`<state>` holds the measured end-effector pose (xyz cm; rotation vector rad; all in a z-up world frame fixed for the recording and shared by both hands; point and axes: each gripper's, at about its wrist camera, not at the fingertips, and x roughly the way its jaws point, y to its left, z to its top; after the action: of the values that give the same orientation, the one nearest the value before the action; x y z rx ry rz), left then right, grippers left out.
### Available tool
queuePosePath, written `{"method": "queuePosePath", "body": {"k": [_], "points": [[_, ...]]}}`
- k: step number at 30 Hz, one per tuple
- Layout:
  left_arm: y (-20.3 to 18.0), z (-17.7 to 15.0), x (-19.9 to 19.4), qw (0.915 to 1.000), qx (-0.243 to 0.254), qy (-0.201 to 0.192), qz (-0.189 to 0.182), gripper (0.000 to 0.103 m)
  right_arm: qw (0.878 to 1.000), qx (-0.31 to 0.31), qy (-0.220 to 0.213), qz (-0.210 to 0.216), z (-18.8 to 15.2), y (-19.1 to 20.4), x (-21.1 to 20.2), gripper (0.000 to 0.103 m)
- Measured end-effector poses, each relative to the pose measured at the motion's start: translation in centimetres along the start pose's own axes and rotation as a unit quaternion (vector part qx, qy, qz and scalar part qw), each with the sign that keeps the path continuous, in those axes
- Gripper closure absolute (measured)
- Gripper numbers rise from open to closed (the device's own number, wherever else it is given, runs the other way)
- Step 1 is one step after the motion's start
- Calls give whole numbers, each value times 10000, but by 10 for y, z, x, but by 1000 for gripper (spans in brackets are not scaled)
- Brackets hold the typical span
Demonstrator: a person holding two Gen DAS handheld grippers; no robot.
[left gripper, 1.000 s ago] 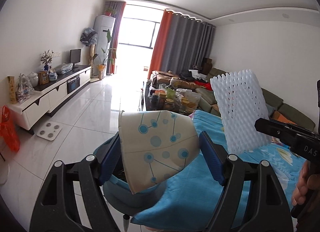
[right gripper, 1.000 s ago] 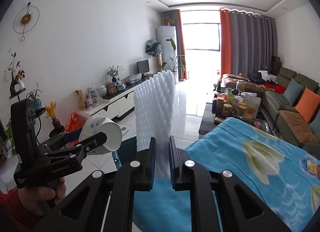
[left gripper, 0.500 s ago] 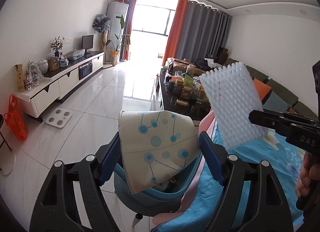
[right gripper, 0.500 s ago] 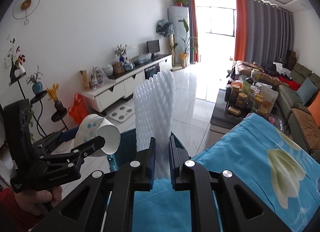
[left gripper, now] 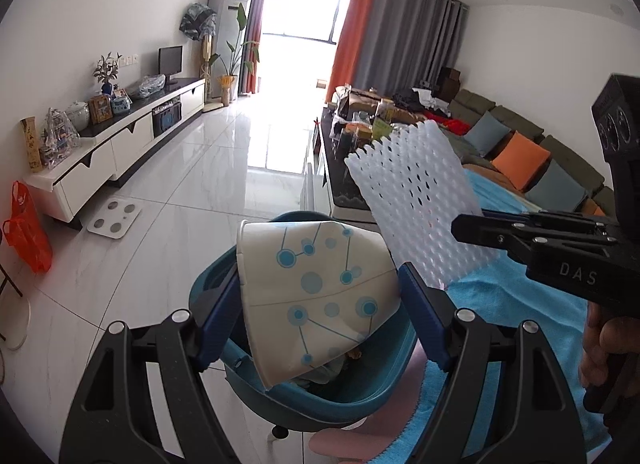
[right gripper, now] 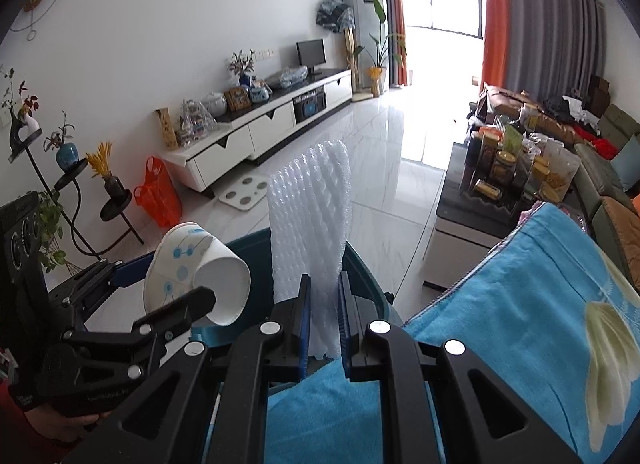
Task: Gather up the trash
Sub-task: 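Carry the foam net and paper cup in both tools over the teal bin, then open both tools to drop the foam net and cup into the bin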
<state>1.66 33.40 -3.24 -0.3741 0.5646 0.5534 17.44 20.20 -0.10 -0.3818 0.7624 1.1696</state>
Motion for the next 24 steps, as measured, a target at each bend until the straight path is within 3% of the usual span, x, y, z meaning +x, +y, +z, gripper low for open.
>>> {"method": "queuePosePath", "body": {"k": [9,24], "points": [[2,4,68,9995,-19,325,11,27,9992,-105,380,6,8,1,39,92],[-4,3,118,9984,-17,557,-65,27,9946,-406,956,-61,11,6,74,92]]}}
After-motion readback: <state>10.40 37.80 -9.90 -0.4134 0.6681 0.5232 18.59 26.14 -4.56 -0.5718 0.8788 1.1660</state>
